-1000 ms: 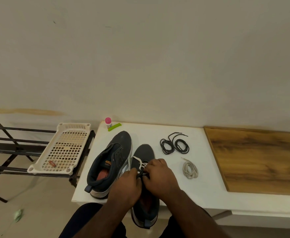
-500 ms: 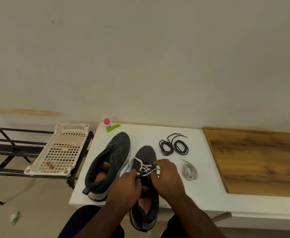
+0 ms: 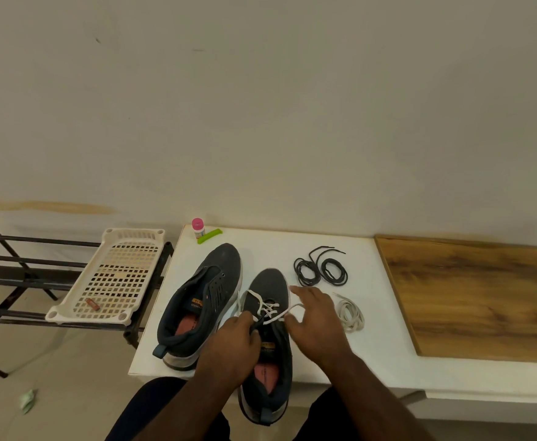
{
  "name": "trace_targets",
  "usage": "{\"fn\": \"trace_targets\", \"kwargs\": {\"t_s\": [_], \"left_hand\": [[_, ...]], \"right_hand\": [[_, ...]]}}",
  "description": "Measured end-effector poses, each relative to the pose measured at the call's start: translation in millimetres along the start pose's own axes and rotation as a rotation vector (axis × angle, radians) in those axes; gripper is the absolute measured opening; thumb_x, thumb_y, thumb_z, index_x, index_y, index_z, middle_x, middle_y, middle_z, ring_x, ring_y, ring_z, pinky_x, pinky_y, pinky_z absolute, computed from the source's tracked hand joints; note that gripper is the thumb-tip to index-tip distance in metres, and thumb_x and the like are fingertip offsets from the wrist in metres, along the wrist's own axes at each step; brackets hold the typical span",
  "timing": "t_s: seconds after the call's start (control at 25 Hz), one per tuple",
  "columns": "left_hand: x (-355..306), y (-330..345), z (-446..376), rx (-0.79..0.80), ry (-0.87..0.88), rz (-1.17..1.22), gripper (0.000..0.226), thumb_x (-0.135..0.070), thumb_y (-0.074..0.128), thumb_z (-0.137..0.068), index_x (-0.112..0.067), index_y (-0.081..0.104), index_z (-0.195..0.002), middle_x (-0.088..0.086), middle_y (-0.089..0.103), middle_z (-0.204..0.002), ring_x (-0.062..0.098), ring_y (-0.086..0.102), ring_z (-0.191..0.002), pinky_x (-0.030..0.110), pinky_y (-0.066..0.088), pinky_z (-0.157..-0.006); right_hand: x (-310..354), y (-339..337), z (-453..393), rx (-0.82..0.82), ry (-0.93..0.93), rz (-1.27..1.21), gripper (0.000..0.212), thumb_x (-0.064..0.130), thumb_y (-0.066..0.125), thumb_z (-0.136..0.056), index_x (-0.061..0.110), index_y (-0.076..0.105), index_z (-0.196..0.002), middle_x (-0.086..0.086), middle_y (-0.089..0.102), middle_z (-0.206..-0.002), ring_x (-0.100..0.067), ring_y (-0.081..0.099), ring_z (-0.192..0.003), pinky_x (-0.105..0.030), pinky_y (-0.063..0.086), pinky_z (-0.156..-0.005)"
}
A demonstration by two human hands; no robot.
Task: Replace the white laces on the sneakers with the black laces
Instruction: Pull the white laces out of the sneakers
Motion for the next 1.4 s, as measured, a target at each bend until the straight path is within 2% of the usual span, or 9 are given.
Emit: {"fn": "trace_targets", "kwargs": {"t_s": [0.16,0.32,0.44,0.56,0.88,0.96,1.16,1.28,1.4], "left_hand": [[-0.2,0.1,1.2,0.011,0.007,0.006,0.009,-0.033,0.043,-0.099,-0.028,0.047,-0.095,-0.006,0.056,-0.093,0.009,0.053,-0.083,0.026,0.046,-0.075],[1.5,-0.5,0.9,-0.010,-0.006,0.006,0.010,-0.036,0.043,-0.098,-0.028,0.049,-0.096,-0.005,0.056,-0.093,0.008,0.054,-0.083,0.027,0.048,-0.076],[-0.3,0.9,0.2,-0.003,-0.006,0.009,0.012,-0.036,0.042,-0.099,-0.029,0.051,-0.103,-0.007,0.057,-0.097,0.007,0.054,-0.087,0.027,0.049,-0.080],[0.1,1.8,1.0,-0.015,0.011,0.019,0.013,-0.035,0.043,-0.099,-0.028,0.051,-0.105,-0.006,0.058,-0.098,0.008,0.055,-0.088,0.028,0.049,-0.081],[-2.4,1.9,-0.9,0.006,0.018,0.016,0.012,-0.031,0.043,-0.100,-0.023,0.051,-0.104,-0.003,0.058,-0.098,0.011,0.054,-0.088,0.025,0.044,-0.076],[-2.5,2.4,0.1,-0.008,0.008,0.003,0.011,-0.033,0.043,-0.100,-0.025,0.050,-0.100,-0.003,0.056,-0.094,0.010,0.054,-0.085,0.026,0.044,-0.075],[-0.9,1.5,0.7,-0.012,-0.007,0.013,0.009,-0.034,0.044,-0.099,-0.027,0.046,-0.096,-0.006,0.055,-0.091,0.008,0.053,-0.083,0.026,0.046,-0.076],[-2.9,2.3,1.2,-0.005,0.006,0.004,0.008,-0.035,0.044,-0.099,-0.028,0.046,-0.096,-0.005,0.055,-0.092,0.009,0.053,-0.084,0.026,0.044,-0.074],[-5.4,4.4,0.5,0.012,0.026,0.003,0.008,-0.034,0.044,-0.098,-0.029,0.044,-0.092,-0.004,0.055,-0.091,0.010,0.052,-0.082,0.026,0.043,-0.073]], "right_hand": [[45.5,34.3,8.5,0.151,-0.212,0.337,0.033,0.037,0.047,-0.092,0.021,0.067,-0.113,0.003,0.057,-0.120,-0.019,0.048,-0.114,-0.032,0.044,-0.091],[18.5,12.4,2.9,-0.036,-0.021,0.212,0.022,0.028,0.047,-0.094,0.016,0.066,-0.093,0.000,0.057,-0.098,-0.018,0.052,-0.096,-0.031,0.045,-0.074],[-11.8,-2.1,8.9,-0.120,0.165,0.096,0.017,0.025,0.053,-0.094,0.018,0.067,-0.098,0.002,0.061,-0.100,-0.020,0.058,-0.099,-0.032,0.048,-0.079],[11.6,11.9,14.0,0.002,0.014,0.095,0.036,0.030,0.053,-0.091,0.024,0.063,-0.125,0.006,0.059,-0.121,-0.018,0.050,-0.116,-0.034,0.046,-0.095],[44.9,23.1,7.5,0.100,-0.129,0.348,0.026,0.032,0.044,-0.096,0.016,0.062,-0.104,-0.002,0.054,-0.110,-0.020,0.048,-0.103,-0.031,0.040,-0.080],[30.9,17.7,7.7,0.061,-0.063,0.242,0.021,0.030,0.045,-0.095,0.015,0.060,-0.095,-0.001,0.054,-0.101,-0.019,0.049,-0.096,-0.031,0.043,-0.077],[-28.9,3.4,7.8,-0.011,0.416,-0.251,0.017,0.017,0.056,-0.094,0.012,0.057,-0.078,0.000,0.062,-0.082,-0.021,0.058,-0.081,-0.036,0.048,-0.074],[-15.6,1.6,9.7,0.062,0.195,-0.229,0.005,0.022,0.062,-0.093,0.024,0.065,-0.096,0.013,0.062,-0.095,-0.008,0.057,-0.092,-0.026,0.047,-0.082],[16.1,18.2,9.5,0.169,-0.035,-0.007,0.024,0.033,0.056,-0.087,0.024,0.070,-0.104,0.005,0.059,-0.101,-0.013,0.052,-0.099,-0.028,0.046,-0.084]]}}
Point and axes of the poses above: each hand's wrist, its own z-axis away from the middle knuckle, its own y-axis out of the palm, x = y × z, the point moved 6 cm from there along -z, towards the middle knuckle
